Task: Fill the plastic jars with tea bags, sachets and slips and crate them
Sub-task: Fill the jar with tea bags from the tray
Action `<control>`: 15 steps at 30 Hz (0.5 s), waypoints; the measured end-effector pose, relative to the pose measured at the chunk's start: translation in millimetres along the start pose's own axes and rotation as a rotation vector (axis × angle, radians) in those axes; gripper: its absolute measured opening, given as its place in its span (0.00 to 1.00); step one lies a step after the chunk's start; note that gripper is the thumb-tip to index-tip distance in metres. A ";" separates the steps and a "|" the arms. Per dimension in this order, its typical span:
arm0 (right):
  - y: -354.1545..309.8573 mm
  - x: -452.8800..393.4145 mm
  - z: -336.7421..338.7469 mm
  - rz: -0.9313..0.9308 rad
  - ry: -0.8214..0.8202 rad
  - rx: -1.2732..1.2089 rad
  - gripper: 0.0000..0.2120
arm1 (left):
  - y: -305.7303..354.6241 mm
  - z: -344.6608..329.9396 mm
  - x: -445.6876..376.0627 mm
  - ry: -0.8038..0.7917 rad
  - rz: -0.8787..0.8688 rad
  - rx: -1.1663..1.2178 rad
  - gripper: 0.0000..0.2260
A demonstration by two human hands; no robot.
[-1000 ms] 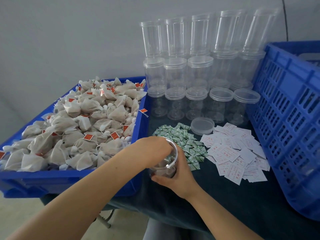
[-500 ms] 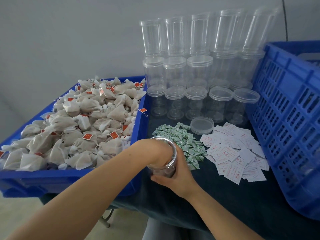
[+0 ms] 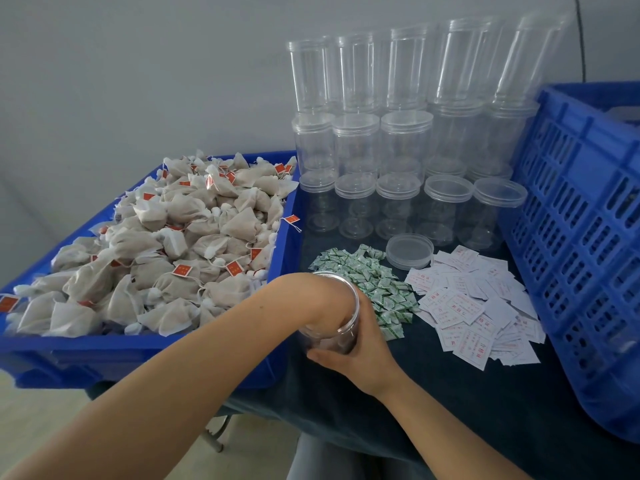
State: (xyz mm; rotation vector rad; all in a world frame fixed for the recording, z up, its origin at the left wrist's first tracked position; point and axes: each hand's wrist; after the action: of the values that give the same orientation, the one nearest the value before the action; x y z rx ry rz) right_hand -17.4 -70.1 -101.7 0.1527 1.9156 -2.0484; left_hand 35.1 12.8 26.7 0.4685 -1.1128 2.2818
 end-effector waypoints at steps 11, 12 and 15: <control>1.4 1.1 0.3 0.015 0.015 0.031 0.48 | -76.6 -18.7 61.4 0.604 0.166 0.758 0.10; 1.1 1.2 0.2 0.009 0.014 0.037 0.48 | -83.9 -25.0 59.2 0.655 0.247 0.772 0.10; 0.7 1.1 0.9 -0.002 0.005 0.032 0.47 | -107.1 -47.0 46.5 0.767 0.481 0.841 0.09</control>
State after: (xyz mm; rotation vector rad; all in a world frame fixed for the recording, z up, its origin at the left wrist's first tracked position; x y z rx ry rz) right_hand -18.1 -71.2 -102.6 0.1639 1.8880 -2.0826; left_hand 61.1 119.5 88.2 -0.4334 0.1680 2.8759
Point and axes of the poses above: each hand's wrist, its own x-axis away from the middle knuckle, its own z-axis out of the back of the hand, y = z × x, and after that the axes turned 3 degrees about z, right-handed
